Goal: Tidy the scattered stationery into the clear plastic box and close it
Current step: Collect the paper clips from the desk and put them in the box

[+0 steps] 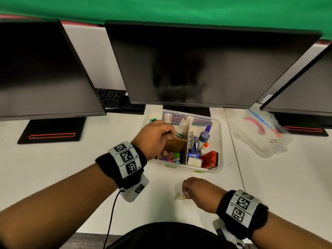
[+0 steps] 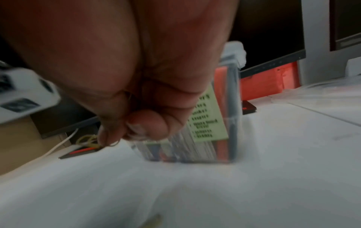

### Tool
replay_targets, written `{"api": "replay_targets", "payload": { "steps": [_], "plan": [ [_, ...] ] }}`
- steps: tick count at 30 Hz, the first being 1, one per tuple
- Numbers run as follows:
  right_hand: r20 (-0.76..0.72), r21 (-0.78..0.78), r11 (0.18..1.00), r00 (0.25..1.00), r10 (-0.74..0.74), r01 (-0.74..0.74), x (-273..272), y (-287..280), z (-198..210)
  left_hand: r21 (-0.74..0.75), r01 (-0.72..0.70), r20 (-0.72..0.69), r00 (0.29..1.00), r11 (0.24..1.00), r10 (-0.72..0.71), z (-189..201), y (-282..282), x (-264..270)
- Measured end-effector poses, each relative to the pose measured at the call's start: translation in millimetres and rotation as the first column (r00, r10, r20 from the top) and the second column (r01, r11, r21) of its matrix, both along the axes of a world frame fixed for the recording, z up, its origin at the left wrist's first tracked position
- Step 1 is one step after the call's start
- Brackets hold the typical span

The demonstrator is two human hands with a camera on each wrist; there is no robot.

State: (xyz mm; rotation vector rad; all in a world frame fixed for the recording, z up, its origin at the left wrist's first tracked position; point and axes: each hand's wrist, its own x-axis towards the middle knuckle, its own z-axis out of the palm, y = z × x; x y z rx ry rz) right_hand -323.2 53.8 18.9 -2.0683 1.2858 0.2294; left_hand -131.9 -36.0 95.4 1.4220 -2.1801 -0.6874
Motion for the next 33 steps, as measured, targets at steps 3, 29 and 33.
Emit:
{"api": "replay_targets", "payload": {
  "steps": [3,29,33],
  "plan": [
    [0.042,-0.036,0.999,0.999,0.005,-0.003,-1,-6,15,-0.003,-0.004,0.059,0.998,1.0,0.004,1,-23,-19],
    [-0.001,-0.182,0.838,0.852,-0.523,0.514,30,-131,65,0.157,-0.106,0.198,0.977,0.982,0.074,-41,-55,-16],
    [0.046,-0.178,0.835,0.852,-0.522,0.521,35,-135,64,0.1,-0.103,0.215,0.973,0.99,0.08,-34,-52,11]
  ]
}}
